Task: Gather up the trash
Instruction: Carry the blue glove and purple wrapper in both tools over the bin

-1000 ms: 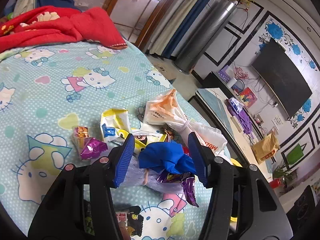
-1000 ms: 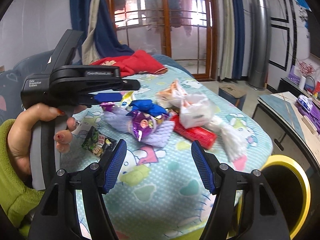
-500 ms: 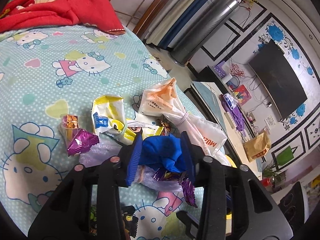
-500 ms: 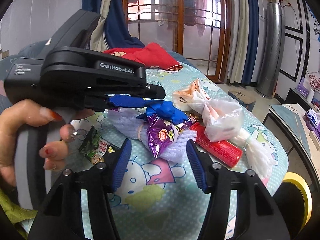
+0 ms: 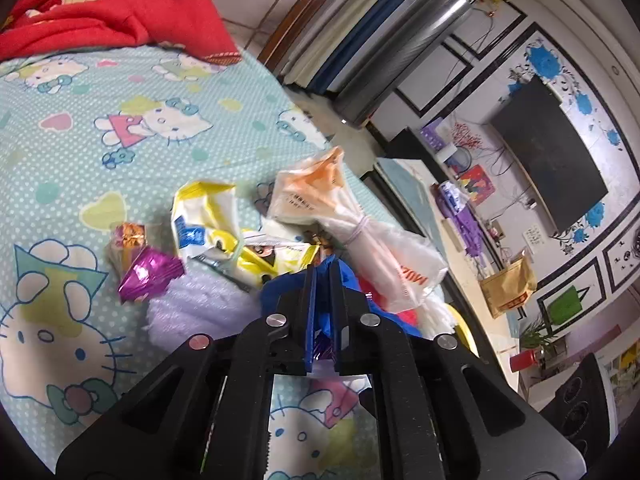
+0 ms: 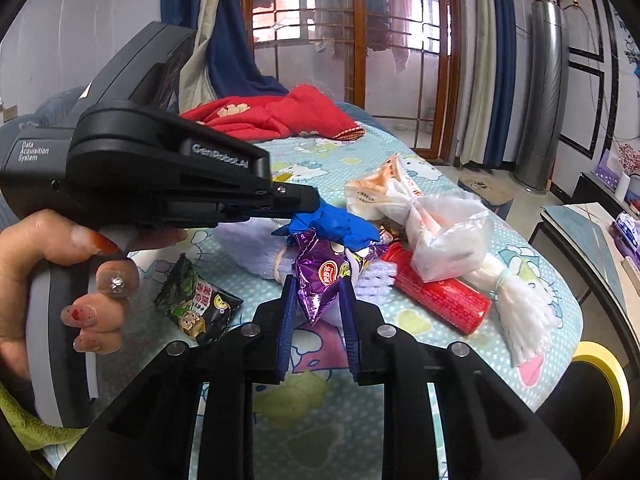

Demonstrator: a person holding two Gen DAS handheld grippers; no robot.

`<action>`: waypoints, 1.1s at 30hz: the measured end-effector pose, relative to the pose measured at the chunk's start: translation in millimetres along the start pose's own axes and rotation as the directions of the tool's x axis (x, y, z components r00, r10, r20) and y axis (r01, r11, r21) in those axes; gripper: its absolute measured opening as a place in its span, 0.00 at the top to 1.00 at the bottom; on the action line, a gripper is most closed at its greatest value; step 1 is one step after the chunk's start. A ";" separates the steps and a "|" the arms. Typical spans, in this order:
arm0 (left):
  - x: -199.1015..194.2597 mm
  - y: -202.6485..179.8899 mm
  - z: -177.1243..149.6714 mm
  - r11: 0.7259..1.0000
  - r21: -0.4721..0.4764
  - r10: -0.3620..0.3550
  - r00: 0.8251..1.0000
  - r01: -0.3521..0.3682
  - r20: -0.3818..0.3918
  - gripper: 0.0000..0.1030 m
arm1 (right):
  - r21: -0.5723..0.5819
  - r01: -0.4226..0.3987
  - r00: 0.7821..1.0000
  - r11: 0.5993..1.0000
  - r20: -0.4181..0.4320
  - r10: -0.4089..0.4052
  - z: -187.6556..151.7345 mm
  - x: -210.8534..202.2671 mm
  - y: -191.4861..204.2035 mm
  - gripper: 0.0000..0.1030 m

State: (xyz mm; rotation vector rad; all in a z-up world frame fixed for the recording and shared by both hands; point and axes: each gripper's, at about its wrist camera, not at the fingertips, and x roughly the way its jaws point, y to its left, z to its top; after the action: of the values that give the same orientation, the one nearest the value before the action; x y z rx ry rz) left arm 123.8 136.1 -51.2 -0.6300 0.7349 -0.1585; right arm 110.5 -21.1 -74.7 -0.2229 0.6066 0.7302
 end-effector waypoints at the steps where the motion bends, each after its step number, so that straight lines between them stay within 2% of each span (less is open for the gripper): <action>1: -2.7 -1.9 0.4 1.000 0.006 -0.005 1.000 0.005 0.009 0.98 | 0.004 0.004 1.000 1.000 0.003 -0.004 -0.8 -2.7 -1.2 0.81; 18: -50.5 -29.1 11.6 0.996 0.090 -0.040 0.989 0.028 0.141 0.99 | 0.070 -0.040 0.995 0.997 0.092 0.033 -4.7 -46.8 -5.5 0.84; 27: -61.1 -45.9 10.7 0.991 0.129 -0.068 0.984 0.047 0.166 0.99 | 0.108 -0.005 0.990 0.994 0.138 -0.010 -0.2 -70.9 -20.1 0.84; 33: -62.0 -61.3 6.1 0.984 0.164 -0.093 0.982 0.065 0.166 0.99 | 0.144 0.030 0.990 0.989 0.131 -0.049 -2.4 -84.4 -41.2 0.85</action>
State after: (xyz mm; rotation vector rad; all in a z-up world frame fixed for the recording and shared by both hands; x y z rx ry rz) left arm 86.9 111.2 24.0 -0.5150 0.5243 -0.2301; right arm 88.2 -99.2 -27.4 -0.0539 0.5212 0.6549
